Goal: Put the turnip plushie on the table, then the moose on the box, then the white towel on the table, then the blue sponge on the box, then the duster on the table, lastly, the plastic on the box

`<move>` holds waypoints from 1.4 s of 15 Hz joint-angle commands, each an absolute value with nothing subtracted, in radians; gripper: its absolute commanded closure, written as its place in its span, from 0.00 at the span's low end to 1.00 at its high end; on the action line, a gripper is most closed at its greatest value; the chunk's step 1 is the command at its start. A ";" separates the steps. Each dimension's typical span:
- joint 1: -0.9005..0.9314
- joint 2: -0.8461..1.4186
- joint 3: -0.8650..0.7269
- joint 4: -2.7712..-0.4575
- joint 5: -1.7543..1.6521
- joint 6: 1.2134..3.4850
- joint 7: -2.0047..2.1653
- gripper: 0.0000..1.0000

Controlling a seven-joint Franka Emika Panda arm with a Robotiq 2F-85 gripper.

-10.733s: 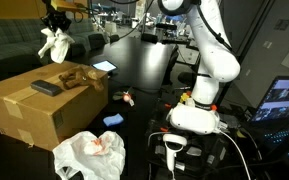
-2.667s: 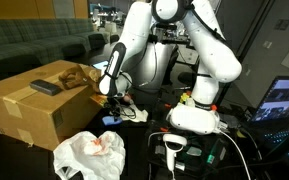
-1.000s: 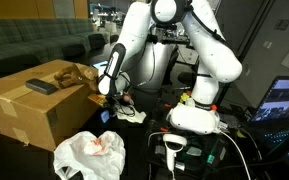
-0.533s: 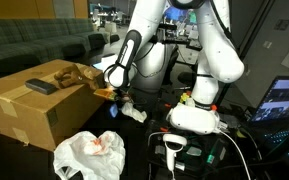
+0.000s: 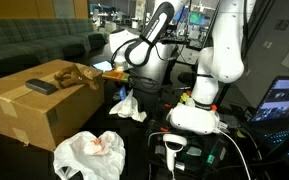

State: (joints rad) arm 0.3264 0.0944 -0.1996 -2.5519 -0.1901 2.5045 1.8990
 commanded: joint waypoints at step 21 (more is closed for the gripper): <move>0.311 -0.239 -0.239 -2.465 0.933 2.403 0.247 0.97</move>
State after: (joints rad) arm 0.2436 -0.2500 -0.1407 -2.4871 0.7894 2.4726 0.4425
